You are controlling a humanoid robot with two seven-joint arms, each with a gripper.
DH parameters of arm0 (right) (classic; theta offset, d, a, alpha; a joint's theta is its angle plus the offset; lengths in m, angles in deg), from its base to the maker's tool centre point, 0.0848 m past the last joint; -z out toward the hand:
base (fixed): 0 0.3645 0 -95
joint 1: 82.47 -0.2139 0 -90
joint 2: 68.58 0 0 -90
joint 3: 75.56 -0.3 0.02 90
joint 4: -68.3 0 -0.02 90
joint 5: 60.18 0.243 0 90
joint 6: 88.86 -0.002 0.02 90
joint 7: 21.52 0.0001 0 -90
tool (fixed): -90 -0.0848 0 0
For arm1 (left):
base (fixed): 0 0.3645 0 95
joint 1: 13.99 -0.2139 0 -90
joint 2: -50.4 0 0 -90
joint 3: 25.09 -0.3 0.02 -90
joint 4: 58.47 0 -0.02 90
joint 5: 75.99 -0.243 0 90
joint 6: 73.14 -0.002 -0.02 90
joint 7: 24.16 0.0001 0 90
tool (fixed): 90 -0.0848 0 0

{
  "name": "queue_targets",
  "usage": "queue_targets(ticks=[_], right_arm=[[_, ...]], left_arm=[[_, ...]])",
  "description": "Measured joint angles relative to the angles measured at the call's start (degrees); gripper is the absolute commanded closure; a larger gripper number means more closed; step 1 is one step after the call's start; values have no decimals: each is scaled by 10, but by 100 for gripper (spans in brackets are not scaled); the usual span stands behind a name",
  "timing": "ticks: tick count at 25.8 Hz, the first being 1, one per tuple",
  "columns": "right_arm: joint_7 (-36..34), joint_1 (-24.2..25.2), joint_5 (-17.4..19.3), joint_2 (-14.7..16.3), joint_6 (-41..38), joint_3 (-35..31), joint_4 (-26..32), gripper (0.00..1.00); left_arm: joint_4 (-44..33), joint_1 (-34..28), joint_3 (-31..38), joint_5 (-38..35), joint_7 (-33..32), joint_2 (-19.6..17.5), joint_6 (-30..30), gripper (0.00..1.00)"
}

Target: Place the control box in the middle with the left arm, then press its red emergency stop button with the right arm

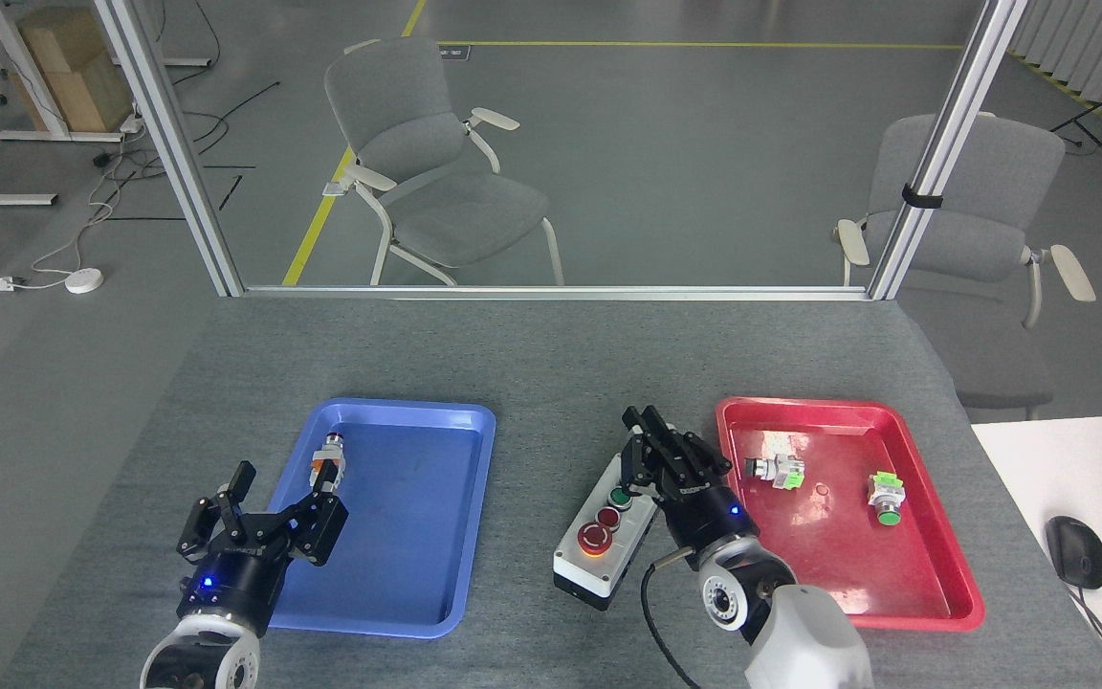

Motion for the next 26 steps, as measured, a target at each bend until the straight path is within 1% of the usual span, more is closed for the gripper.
queue_targets(ticks=[3,6,9,12,16,19,22,26], right_arm=[[-30,4,3,20,-1,-31,5,0],[-39,20,3,40,-5,-68,17,0],[-42,58,-9,49,-6,-112,42,0],[-43,102,-35,48,-4,-144,77,0],[-30,154,-76,28,5,-180,127,0],[5,171,-88,16,36,-193,152,0],[43,175,-92,11,60,-198,162,0],[54,177,-91,9,64,-214,166,0]], left_arm=[[2,-8,-2,0,0,9,1,1],[11,-15,-2,0,1,24,2,1],[17,-18,-3,-1,1,33,2,1],[19,-19,-3,-1,0,36,2,1],[20,-19,-2,1,0,39,2,1],[20,-19,-2,1,0,40,2,1],[20,-19,-2,1,0,40,2,1],[20,-19,-2,1,0,40,2,1]])
